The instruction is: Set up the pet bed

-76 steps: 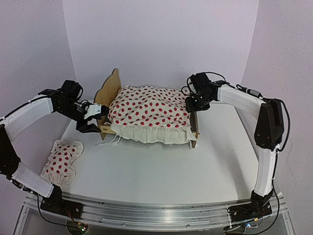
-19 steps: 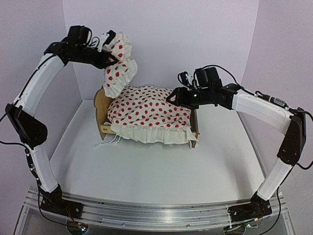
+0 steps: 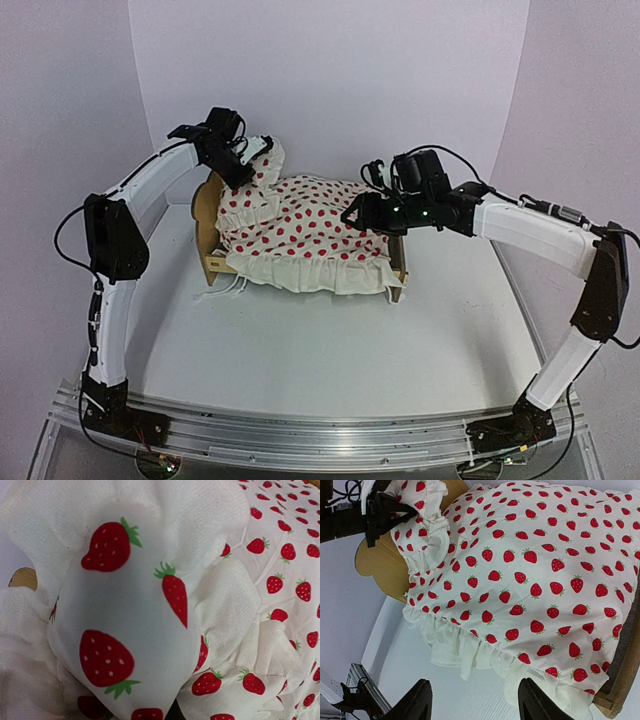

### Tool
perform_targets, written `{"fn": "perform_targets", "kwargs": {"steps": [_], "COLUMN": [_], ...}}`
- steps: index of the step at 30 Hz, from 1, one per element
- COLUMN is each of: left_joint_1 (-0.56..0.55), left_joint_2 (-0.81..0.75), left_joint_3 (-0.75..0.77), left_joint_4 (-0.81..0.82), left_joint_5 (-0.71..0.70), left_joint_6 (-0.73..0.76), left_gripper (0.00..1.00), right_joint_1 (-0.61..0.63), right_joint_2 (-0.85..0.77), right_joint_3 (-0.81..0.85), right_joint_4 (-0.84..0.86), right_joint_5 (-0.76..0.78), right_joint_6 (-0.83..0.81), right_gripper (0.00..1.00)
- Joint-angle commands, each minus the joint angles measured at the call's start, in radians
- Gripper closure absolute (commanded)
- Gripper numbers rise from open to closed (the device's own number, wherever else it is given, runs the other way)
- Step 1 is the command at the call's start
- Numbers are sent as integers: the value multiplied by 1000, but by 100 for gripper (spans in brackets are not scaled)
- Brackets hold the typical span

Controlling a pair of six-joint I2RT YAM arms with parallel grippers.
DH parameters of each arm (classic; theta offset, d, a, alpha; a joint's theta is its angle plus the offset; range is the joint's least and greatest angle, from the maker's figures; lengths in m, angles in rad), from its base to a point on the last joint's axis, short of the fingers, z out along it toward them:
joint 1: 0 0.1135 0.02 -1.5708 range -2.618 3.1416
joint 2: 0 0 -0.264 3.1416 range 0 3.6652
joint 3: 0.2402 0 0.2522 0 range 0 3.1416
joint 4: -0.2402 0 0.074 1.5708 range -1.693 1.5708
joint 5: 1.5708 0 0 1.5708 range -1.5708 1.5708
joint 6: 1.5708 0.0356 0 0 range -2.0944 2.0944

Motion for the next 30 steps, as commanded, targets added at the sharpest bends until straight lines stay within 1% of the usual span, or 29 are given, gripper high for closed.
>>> {"fn": "perform_targets", "kwargs": {"steps": [1,2,3,4,5,6,7,9,11,14,17,18,21,25,30], "left_joint_1": [-1,0,-1,-1,-2,-2,-4,-9,-14,-21,-25,-25,-25,-25,-20], "left_joint_2": [55,69,72,69,63,49,29,-14,-52,-99,-149,-168,-198,-199,-291], "left_joint_3": [45,43,40,39,35,25,10,-19,-34,-42,-77,-105,-155,-161,-206], "left_joint_4": [38,42,48,60,73,89,111,149,162,148,151,169,193,177,193], "left_joint_5": [-111,-128,-142,-146,-143,-136,-128,-120,-103,-44,12,22,25,13,17], "left_joint_6": [70,73,74,73,72,72,73,78,73,62,68,68,55,26,-45], "left_gripper": [92,78,61,48,38,33,30,26,20,11,7,7,13,18,15], "right_joint_1": [8,8,7,7,8,7,5,-11,-37,-92,-118,-122,-134,-142,-177], "right_joint_2": [-54,-56,-61,-64,-68,-71,-71,-68,-58,-24,-3,3,14,14,26], "right_joint_3": [-11,-15,-22,-28,-36,-40,-40,-38,-41,-43,-61,-68,-85,-108,-149], "right_joint_4": [16,15,12,3,-9,-31,-65,-128,-176,-239,-260,-261,-261,-263,-263], "right_joint_5": [24,31,45,81,116,165,227,312,345,342,332,330,318,318,324], "right_joint_6": [3,1,-2,-3,-2,-2,-3,5,6,13,17,17,20,15,19], "right_gripper": [41,41,41,40,39,39,38,38,39,39,39,39,39,39,40]}}
